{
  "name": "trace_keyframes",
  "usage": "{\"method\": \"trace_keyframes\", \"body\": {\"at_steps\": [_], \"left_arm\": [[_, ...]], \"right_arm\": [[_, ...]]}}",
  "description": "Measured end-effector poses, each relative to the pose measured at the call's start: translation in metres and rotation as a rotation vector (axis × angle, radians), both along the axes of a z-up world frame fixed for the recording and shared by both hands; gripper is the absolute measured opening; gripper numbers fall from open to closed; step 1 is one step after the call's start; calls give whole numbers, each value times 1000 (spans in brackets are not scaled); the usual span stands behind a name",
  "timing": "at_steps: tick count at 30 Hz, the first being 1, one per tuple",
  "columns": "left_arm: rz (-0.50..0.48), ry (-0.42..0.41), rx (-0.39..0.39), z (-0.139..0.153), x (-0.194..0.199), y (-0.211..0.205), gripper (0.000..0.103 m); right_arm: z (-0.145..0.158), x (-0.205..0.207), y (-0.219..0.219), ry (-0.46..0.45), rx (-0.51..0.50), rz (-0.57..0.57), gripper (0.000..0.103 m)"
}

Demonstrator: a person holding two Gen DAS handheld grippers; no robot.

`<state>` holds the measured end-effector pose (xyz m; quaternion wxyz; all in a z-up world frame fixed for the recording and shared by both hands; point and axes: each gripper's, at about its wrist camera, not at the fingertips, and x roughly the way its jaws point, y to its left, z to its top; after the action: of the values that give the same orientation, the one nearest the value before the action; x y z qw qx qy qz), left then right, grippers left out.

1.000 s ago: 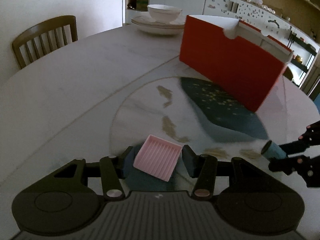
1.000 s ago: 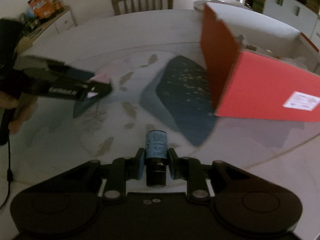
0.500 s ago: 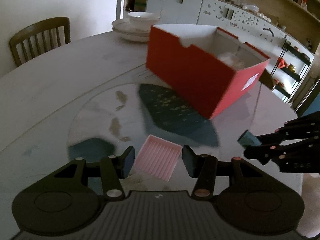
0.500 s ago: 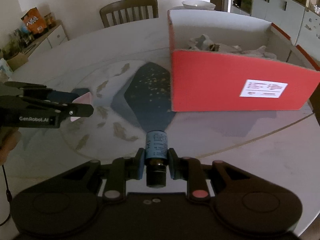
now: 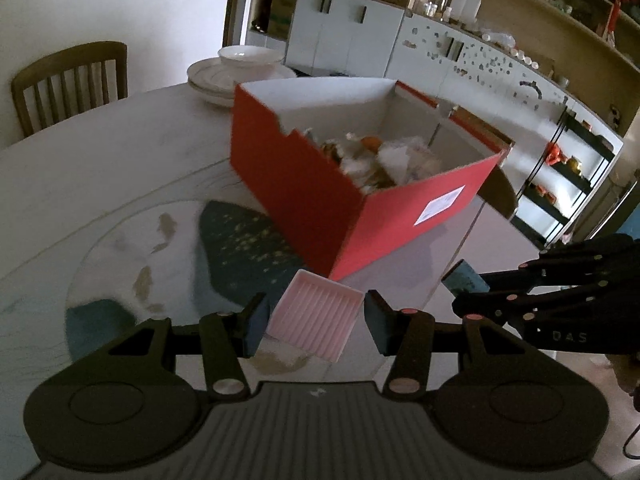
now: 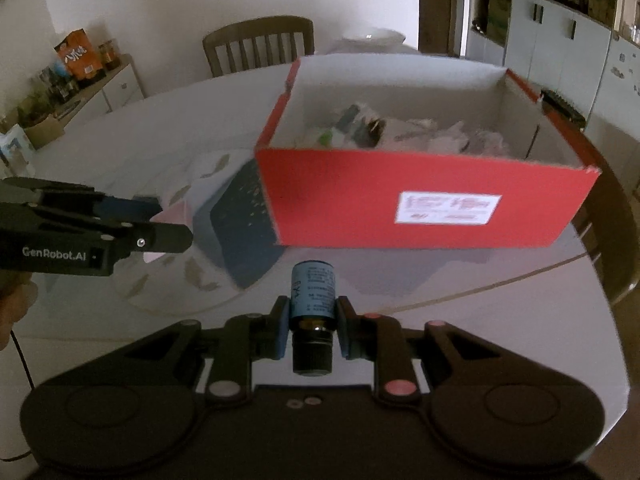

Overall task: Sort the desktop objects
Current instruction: 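Carry the pink tray and blue bottle with both tools into the red box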

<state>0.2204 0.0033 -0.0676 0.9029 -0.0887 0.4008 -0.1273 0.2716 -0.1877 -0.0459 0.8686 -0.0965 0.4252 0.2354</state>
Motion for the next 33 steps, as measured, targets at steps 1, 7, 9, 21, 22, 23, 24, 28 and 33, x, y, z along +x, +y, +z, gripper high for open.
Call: {"method": "trace_keyframes", "body": {"at_steps": [1,7,9,21,22,23,24,28,33], "left_arm": [[2,-2,-3,3,1,-4,50],[0,-30,-13,22,10,-28,50],[-6,-50,-1,30,12,-37,50],[-14,-122,47,65,43,-77,50],[-11,-127,54,66,46,-78,50],[-10,-131,60,68,51,-80,50],[-8,-136,65,71,55,-82,50],[3,-139,73,78,76,-87,50],[7,-151,123,82,103,-97,50]], "right_arm": [[3,2,-4,-4,2,4,23],[19,14,-28,-23,17,23,23],[25,19,-36,-26,28,29,23],[64,56,-70,-90,65,73,23],[67,61,-72,-96,66,75,23],[70,66,-74,-104,68,75,23],[72,72,-76,-113,70,75,23],[81,91,-83,-143,71,73,23],[82,119,-89,-144,77,58,23]]}}
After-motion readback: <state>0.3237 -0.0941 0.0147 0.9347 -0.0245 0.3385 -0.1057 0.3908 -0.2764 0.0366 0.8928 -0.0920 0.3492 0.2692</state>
